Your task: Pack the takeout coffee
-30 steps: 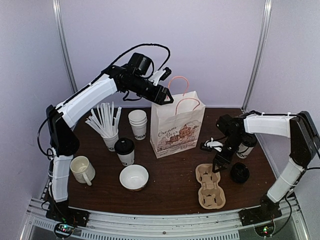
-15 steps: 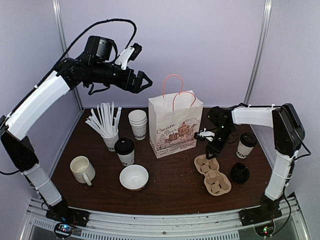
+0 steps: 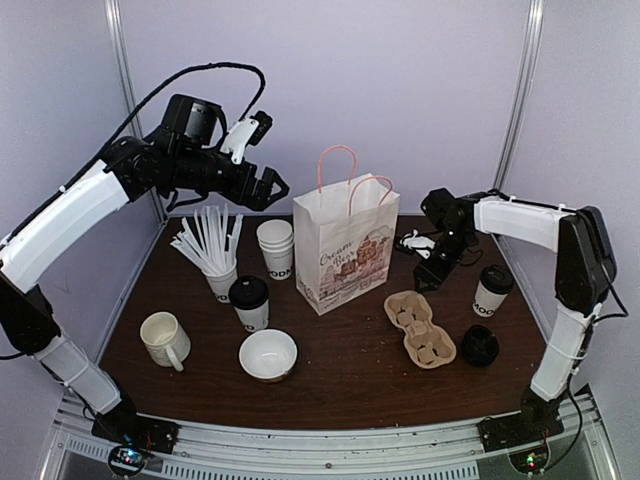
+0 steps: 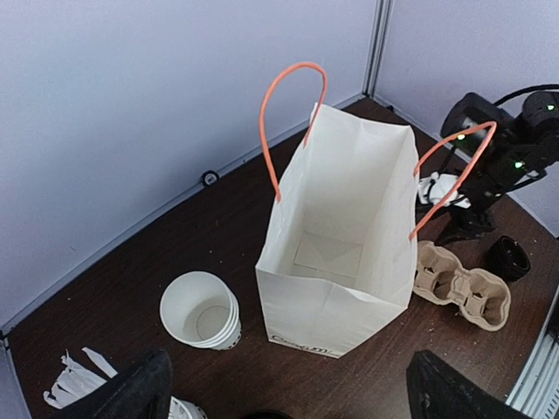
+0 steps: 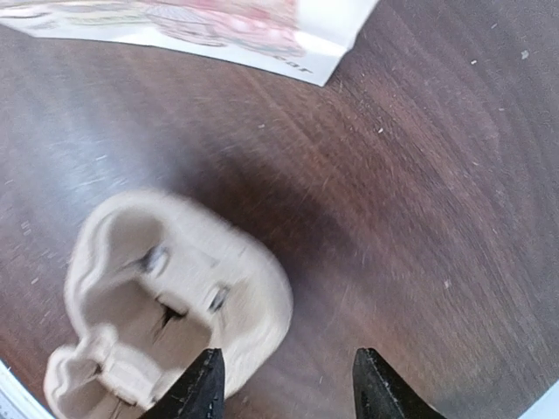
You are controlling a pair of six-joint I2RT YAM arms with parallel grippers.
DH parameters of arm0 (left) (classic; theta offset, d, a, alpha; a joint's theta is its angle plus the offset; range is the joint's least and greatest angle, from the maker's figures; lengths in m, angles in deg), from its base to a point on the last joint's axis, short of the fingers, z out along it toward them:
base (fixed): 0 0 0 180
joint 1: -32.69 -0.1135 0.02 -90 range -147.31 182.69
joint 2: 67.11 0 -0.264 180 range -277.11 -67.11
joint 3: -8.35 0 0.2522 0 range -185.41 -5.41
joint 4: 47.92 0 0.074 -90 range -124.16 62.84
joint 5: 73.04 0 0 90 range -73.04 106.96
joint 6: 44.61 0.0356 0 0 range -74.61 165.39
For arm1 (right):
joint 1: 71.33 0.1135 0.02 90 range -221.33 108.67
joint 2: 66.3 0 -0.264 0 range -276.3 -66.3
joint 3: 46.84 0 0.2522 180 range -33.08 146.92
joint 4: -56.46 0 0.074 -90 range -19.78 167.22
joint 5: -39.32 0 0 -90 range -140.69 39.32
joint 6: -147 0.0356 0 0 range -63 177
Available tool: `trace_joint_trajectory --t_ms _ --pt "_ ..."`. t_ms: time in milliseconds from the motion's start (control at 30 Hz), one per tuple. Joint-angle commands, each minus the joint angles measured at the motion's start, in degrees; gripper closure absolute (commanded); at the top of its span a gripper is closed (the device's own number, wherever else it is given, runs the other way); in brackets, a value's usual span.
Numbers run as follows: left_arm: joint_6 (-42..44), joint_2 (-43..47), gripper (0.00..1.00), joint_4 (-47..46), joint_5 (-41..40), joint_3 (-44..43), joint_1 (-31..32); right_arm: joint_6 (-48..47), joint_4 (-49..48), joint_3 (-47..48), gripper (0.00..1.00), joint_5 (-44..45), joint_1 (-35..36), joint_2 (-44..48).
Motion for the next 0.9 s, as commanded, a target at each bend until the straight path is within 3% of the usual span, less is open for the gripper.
trace_joint_trajectory --t_ms 0,200,533,667,867 --pt "1.7 3.6 0.02 -2.4 -4.0 1.8 -0.3 1.8 4.5 -4.6 0.47 -2.4 -0.1 11.3" --pt "1.3 3.3 0.07 -2.2 -7.5 2.3 -0.3 4.6 6.5 -12.5 0.46 -7.8 2.7 16.7" --pt "-0.1 3.7 0.09 -1.1 -9.6 2.7 -0.3 -1.1 13.1 -14.7 0.55 -13.7 6.8 11.3" --pt "0.3 3.7 0.09 -0.7 -10.1 2.9 -0.3 -3.6 15.1 -16.2 0.58 -12.8 7.1 11.4" --pt "0.2 3.3 0.09 -0.7 -9.3 3.2 -0.3 -1.9 12.9 -16.9 0.58 -4.5 7.0 10.8"
